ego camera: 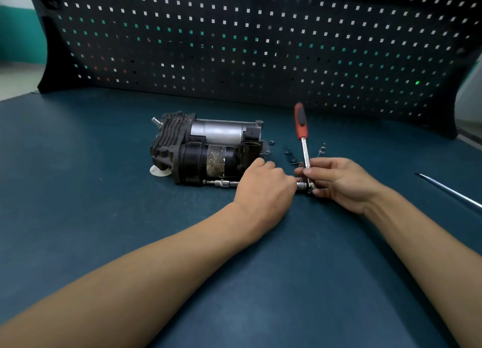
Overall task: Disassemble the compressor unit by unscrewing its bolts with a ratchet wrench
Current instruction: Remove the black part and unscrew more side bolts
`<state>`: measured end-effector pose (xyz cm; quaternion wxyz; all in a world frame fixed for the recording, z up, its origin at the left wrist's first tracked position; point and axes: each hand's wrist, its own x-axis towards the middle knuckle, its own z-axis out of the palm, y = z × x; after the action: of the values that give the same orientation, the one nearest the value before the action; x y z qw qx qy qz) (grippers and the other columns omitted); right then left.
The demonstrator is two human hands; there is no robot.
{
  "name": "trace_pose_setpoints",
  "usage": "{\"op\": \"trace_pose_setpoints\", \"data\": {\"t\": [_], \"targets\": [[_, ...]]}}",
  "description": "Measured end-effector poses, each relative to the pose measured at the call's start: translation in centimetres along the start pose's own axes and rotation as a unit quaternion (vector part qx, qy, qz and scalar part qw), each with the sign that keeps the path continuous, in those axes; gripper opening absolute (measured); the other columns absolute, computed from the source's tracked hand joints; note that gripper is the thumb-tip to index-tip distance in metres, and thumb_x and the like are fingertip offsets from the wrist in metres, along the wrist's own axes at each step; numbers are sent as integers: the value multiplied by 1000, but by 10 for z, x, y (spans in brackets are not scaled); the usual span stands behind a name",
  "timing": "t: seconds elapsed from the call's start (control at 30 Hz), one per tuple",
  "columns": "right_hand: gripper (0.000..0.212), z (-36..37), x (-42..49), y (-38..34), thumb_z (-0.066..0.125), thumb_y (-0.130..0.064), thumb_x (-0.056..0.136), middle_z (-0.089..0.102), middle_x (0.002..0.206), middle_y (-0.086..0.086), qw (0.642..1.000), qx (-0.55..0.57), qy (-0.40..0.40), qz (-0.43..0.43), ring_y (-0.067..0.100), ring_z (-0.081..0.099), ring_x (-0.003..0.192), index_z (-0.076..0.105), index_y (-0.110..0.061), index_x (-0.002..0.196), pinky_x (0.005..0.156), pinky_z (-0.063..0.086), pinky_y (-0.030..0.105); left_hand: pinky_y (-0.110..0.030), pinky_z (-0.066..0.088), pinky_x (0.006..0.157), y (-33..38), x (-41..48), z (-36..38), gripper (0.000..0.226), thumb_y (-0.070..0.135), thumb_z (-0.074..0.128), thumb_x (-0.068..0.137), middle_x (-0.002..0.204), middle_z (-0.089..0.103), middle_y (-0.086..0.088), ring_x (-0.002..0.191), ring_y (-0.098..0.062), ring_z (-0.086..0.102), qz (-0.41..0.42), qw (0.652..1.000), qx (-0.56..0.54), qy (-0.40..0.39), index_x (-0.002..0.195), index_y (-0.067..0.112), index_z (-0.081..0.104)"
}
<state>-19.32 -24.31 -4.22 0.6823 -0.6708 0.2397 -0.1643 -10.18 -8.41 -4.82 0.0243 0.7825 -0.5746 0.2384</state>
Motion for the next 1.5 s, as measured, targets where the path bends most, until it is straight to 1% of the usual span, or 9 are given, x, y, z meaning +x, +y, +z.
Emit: {"op": "trace_pose_setpoints", "data": {"t": [0.13, 0.3, 0.5, 0.63, 0.8, 0.97, 1.2, 1.3, 1.5], "targets": [[27, -7, -6, 0, 72, -1, 67, 76, 99, 3, 998, 24, -53, -38, 17, 75, 89, 73, -15, 90, 52, 55, 21, -34, 17, 75, -1, 0, 2, 24, 7, 42, 90, 94, 68, -8, 93, -29, 56, 5, 1000, 4, 5, 73, 23, 36], [14, -6, -14, 3, 80, -8, 56, 76, 98, 3, 988, -60, -120, -78, 14, 68, 83, 71, -20, 58, 60, 52, 23, -36, 27, 82, -1, -1, 3, 21, 7, 40, 92, 99, 68, -7, 98, -30, 56, 18, 1000, 20, -1, 92, 17, 59], [18, -5, -11, 2, 79, -21, 61, 77, 103, 1, 990, -75, -106, -60, 7, 70, 90, 79, -22, 78, 61, 54, 20, -35, 21, 79, -2, -2, 2, 27, 8, 34, 96, 103, 67, -9, 99, -29, 54, 33, 999, 31, -1, 99, 14, 61], [28, 2, -4, 2, 73, -29, 75, 78, 103, 1, 997, -53, -36, -45, 2, 71, 83, 68, -15, 99, 47, 48, 17, -35, 26, 81, -1, 0, -1, 25, 8, 39, 94, 101, 68, -10, 98, -30, 56, 24, 1000, 18, -8, 97, 13, 63], [9, 4, 6, 2, 64, -16, 95, 79, 97, 2, 1000, -3, 15, -3, 14, 75, 72, 64, -11, 103, 38, 44, 17, -36, 27, 81, -1, 0, -3, 23, 8, 40, 92, 99, 68, -12, 96, -32, 57, 13, 1000, 10, -8, 94, 13, 63], [22, -3, 2, -2, 71, -10, 79, 77, 104, 5, 1000, 11, -23, -7, 18, 76, 87, 68, -11, 101, 43, 48, 17, -35, 23, 77, 1, -1, -2, 20, 6, 43, 90, 95, 68, -11, 93, -31, 57, 13, 1000, 1, -7, 76, 20, 44], [20, -6, -13, 3, 75, 0, 57, 78, 101, 3, 989, -60, -112, -71, 17, 71, 92, 71, -20, 56, 57, 51, 21, -35, 17, 75, -6, -1, 4, 19, 7, 38, 93, 96, 68, -9, 93, -30, 59, 58, 998, 37, -8, 81, 22, 36], [18, -6, -11, 3, 75, -1, 58, 78, 100, 5, 993, -33, -95, -66, 17, 73, 94, 72, -19, 58, 52, 48, 19, -35, 15, 76, -6, -2, 5, 19, 8, 37, 94, 94, 67, -9, 91, -29, 59, 62, 997, 42, -6, 81, 21, 36], [25, 3, -3, 0, 72, -24, 73, 78, 98, 3, 998, -13, -46, -40, 13, 75, 80, 65, -13, 95, 41, 44, 17, -34, 19, 75, -5, 1, 4, 19, 8, 42, 91, 90, 68, -10, 86, -30, 62, 41, 999, 25, 1, 77, 22, 41]]}}
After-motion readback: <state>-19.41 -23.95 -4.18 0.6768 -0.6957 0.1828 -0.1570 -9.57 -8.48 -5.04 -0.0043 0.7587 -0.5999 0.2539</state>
